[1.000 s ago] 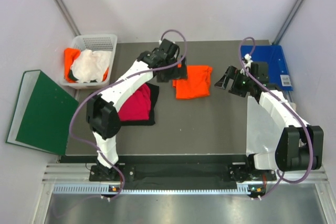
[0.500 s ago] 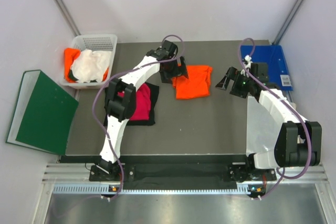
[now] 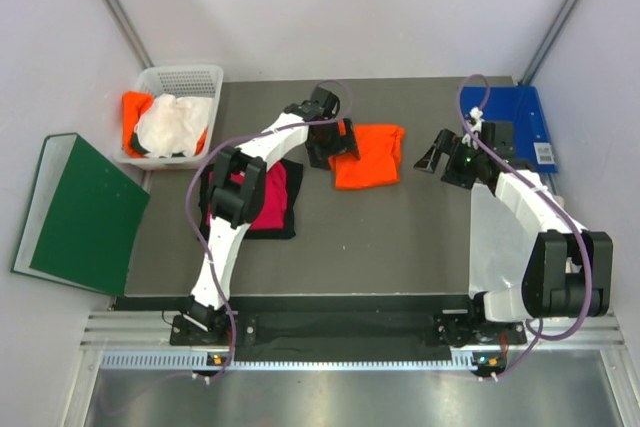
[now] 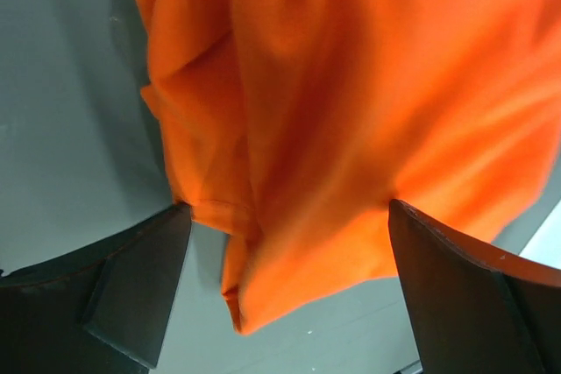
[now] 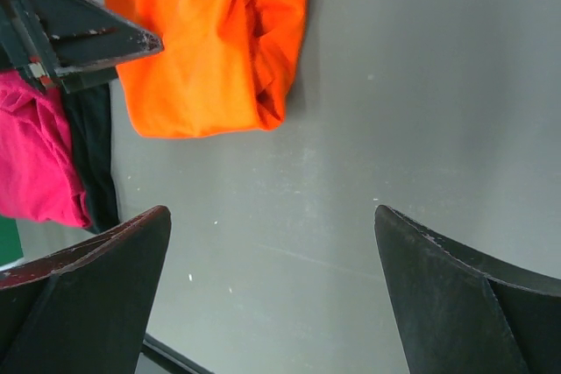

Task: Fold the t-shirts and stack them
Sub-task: Put the neatly folded tshirt into the corner of the board with the left arm

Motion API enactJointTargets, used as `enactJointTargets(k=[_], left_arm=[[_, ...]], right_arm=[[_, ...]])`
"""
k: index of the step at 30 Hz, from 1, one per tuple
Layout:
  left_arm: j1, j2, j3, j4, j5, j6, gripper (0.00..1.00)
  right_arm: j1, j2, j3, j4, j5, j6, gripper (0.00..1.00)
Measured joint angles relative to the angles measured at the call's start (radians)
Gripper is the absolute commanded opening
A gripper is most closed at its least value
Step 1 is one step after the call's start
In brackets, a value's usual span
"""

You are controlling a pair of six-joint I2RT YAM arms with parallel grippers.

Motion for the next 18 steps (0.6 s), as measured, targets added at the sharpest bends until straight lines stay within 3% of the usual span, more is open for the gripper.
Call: enactJointTargets(k=[4,5,11,14,18], left_arm=[[0.004,0.022,0.01,0.017,0.024,-0.013,0.93],[0.005,0.028,0.019,0.011,0.028,-0.014,0.85],[0.006,0.103,0.113,-0.006,0.08,-0.017,0.64],[0.007,0.137,0.153,-0.013,0.116,-0.019,0.49],[0.005,0.175,0.177,0.003,0.158,-0.017,0.0]], right_arm=[[-0.038,0.0,0.0,-0.004,-0.002,-0.004,1.0],[-0.048,0.0,0.0,-0.004,-0.002,-0.007,1.0],[-0.074,0.0,-0.002,-0.004,-0.006,-0.011,1.0],[-0.082,0.0,-0.008,-0.01,-0.011,-0.016,1.0],[-0.098,0.0,-0.021,-0.018,-0.016,-0.023,1.0]])
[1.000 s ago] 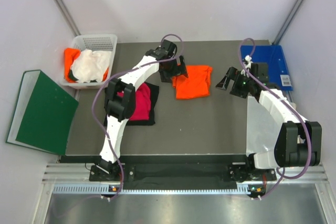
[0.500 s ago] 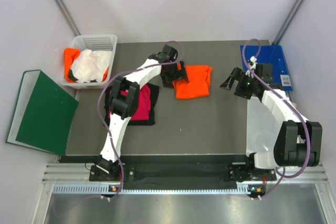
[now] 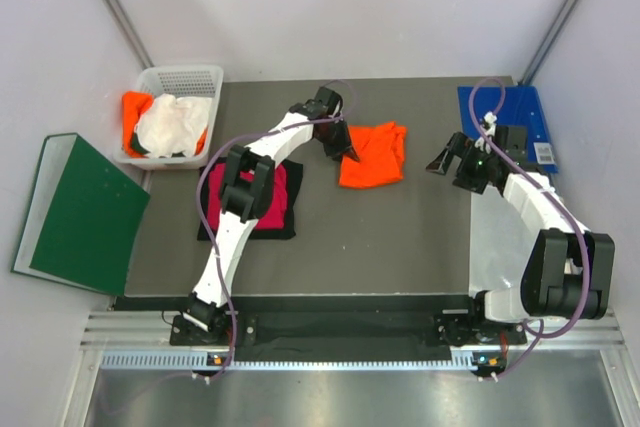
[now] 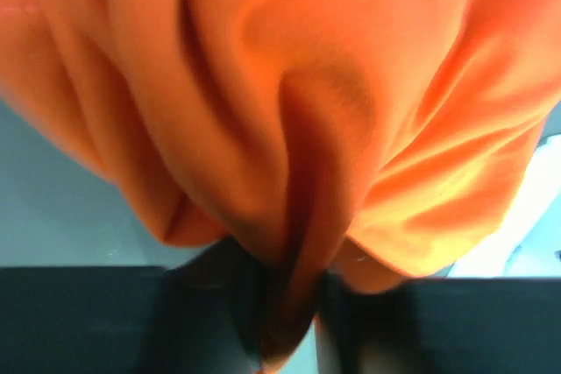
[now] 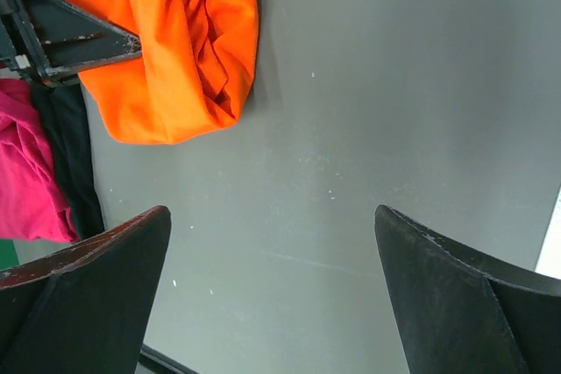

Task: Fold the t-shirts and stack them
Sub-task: Put the neatly folded tshirt into the corner of the board with the left arm

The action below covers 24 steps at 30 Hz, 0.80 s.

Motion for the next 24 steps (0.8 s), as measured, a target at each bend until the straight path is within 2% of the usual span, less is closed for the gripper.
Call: enactJointTargets(k=[5,11,24], left_arm=[[0.001,-0.009,-0.029,0.029,0.024,0.009,0.0],[0.0,-0.073,-0.117,0.046,-0.016,0.064,0.0],[0.034,-0.348,-0.341,-0.264,-0.19,0.192,0.0]], right_arm=[[-0.01,0.0,-0.006,-0.003,-0.005,-0.006,1.0],[-0.012,-0.002,-0.018,0.0,-0.014,-0.012,1.0],[-0.013,-0.023,-0.077,0.007,-0.033,-0.013,1.0]])
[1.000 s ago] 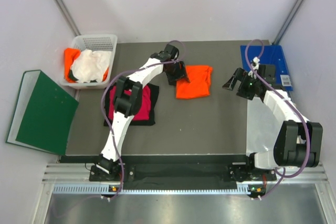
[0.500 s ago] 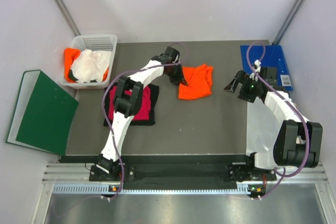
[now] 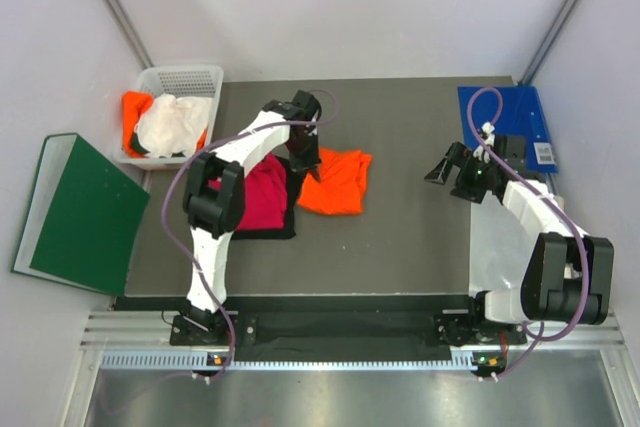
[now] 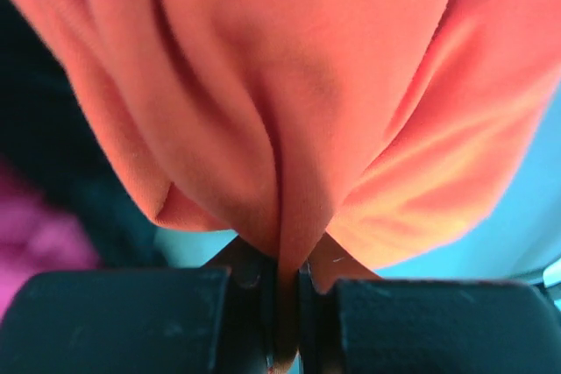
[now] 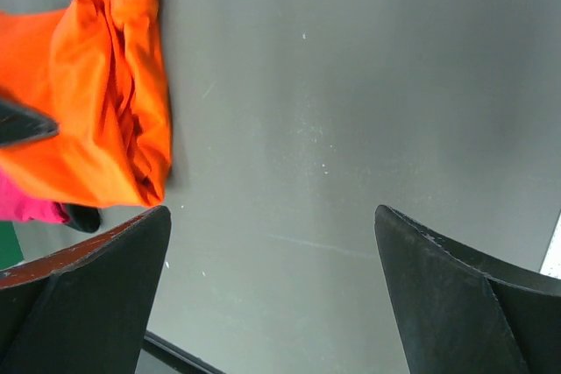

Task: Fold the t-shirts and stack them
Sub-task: Put the neatly folded tshirt into the corner of the board with the left arm

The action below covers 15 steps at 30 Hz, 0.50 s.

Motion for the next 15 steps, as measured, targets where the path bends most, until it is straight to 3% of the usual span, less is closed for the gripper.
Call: enactJointTargets(k=[15], left_arm=[[0.042,-0.233,0.027,-0.185,-0.075,0.046,0.0]], right_arm=[[0.0,-0.007,-0.014,0.017,-0.018,0.001,1.0]])
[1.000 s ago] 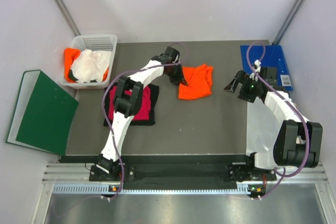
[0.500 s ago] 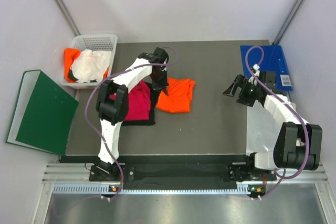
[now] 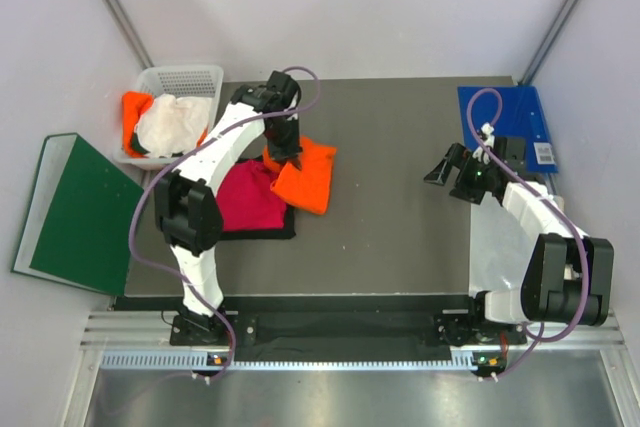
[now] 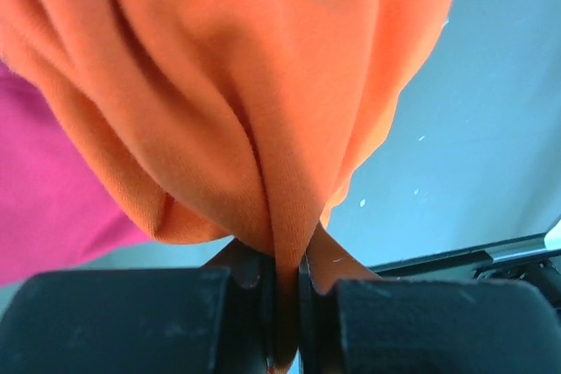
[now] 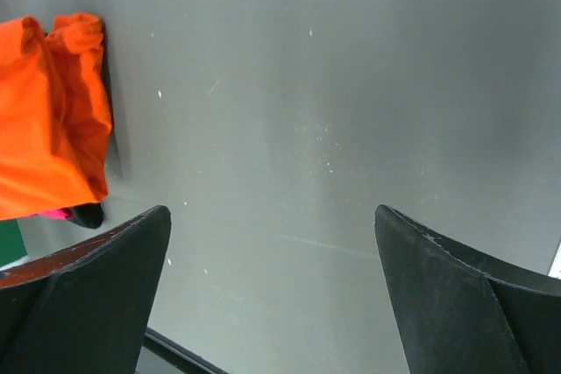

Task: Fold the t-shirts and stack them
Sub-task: Put the neatly folded tshirt into the corner of the board with the left arm

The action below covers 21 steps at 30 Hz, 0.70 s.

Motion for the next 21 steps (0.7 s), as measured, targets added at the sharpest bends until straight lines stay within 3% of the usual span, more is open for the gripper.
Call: enactJointTargets(k=[6,11,21], left_arm=[[0.074,-0.074,-0.062,-0.053,-0.01,0.007,0.0],[0.204,-0.14,-0.117,-0.076,-0.031,0.039,0.0],[0.424,-0.224,-0.421,-0.055,-0.025,0.1,0.0]], right_arm=[[0.0,-0.003,-0.007,0.004,-0.005,0.0,1.0],[0.0,-0.003,-0.024,0.013,-0.01,0.002,1.0],[0.0,-0.003,-0.025,0.023,-0.022,0.01,1.0]])
